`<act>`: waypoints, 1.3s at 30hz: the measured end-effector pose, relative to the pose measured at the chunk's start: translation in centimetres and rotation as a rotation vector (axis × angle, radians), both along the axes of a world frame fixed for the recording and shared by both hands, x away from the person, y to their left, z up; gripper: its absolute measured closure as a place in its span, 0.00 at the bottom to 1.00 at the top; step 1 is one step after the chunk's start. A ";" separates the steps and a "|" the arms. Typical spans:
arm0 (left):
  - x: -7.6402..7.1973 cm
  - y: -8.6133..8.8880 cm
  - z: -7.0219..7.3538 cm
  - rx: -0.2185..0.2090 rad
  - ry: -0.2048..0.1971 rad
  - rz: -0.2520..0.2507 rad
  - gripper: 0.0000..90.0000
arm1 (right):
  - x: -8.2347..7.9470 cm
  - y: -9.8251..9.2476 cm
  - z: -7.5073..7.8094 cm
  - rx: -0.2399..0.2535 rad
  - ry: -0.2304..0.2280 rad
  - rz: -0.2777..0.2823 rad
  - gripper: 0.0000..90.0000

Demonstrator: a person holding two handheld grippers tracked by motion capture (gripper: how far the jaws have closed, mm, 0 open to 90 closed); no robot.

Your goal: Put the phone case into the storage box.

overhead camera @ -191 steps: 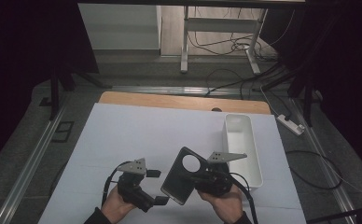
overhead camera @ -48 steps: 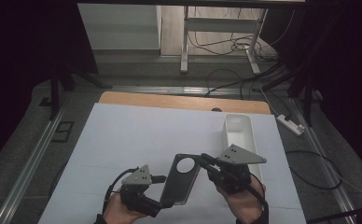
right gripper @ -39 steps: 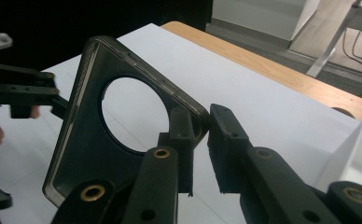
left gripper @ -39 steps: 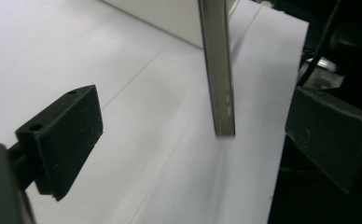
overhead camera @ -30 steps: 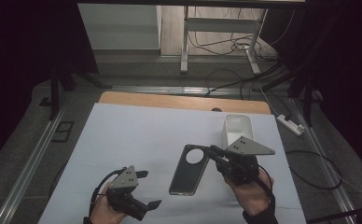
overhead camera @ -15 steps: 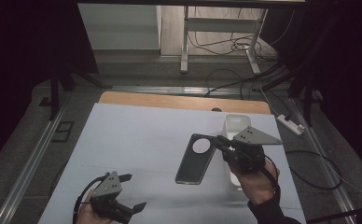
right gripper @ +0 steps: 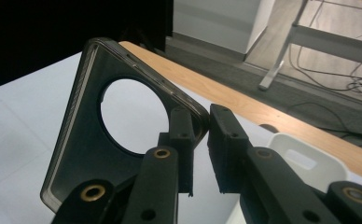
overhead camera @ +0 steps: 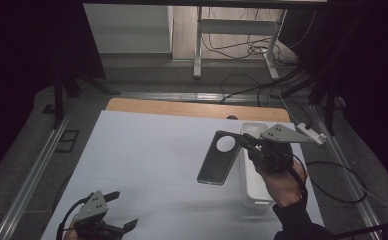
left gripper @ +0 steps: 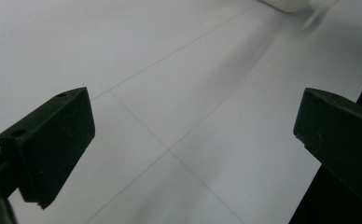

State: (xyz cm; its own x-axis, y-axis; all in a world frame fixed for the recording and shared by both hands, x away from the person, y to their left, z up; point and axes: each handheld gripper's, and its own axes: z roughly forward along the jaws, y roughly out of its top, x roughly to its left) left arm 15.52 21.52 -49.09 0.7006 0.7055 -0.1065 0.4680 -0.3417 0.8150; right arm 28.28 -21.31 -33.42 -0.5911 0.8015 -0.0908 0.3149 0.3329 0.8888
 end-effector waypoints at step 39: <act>-2.0 2.8 -0.5 0.025 0.011 0.107 0.00 | 7.0 -4.9 1.4 -0.105 -0.101 -0.133 0.88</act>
